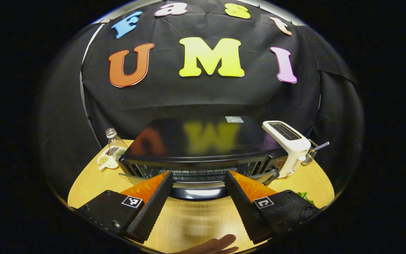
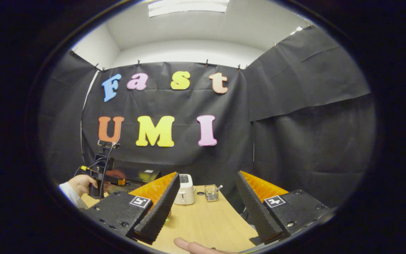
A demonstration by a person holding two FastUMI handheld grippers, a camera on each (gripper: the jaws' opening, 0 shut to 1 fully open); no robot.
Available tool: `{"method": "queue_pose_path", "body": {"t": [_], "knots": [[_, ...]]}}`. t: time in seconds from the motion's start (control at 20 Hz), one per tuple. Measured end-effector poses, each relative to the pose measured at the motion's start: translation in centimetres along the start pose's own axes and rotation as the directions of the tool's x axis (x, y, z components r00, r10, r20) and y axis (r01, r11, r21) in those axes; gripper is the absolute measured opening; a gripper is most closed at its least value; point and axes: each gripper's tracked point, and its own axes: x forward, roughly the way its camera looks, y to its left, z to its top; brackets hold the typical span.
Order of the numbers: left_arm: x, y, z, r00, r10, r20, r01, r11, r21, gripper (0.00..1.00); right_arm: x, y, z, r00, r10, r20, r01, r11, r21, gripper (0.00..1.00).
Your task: Open the electric oven with the left hand, put the food in, and close the electric oven.
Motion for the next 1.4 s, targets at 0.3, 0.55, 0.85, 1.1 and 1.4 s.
{"method": "queue_pose_path", "body": {"t": [0.3, 0.55, 0.85, 1.1, 1.4], "knots": [[-3.1, -0.5, -4.2, 1.000, -0.001, -0.028, 0.001, 1.000, 0.000, 0.98, -2.5, 1.2, 2.1, 1.000, 0.020, 0.023, -0.020, 1.000, 0.005, 1.00], [-5.0, -0.9, -9.5, 0.997, 0.000, -0.073, 0.000, 1.000, 0.001, 0.98, -2.9, 1.1, 2.5, 1.000, 0.003, 0.013, -0.003, 1.000, 0.007, 1.00], [-5.4, -2.2, -15.9, 0.990, 0.001, -0.141, 0.000, 1.000, 0.008, 0.96, -3.2, 2.2, 1.7, 1.000, 0.010, -0.006, -0.010, 0.998, -0.063, 0.94], [-4.1, -2.6, -19.3, 0.981, -0.002, -0.192, 0.007, 1.000, 0.027, 0.94, -3.2, 3.5, 0.7, 0.999, 0.031, -0.025, -0.033, 0.997, -0.070, 1.00], [-4.3, -2.8, -18.6, 0.991, -0.013, -0.135, 0.021, 0.998, 0.060, 0.95, -2.2, 5.4, -2.3, 0.992, 0.072, -0.102, -0.075, 0.997, -0.023, 1.00]]}}
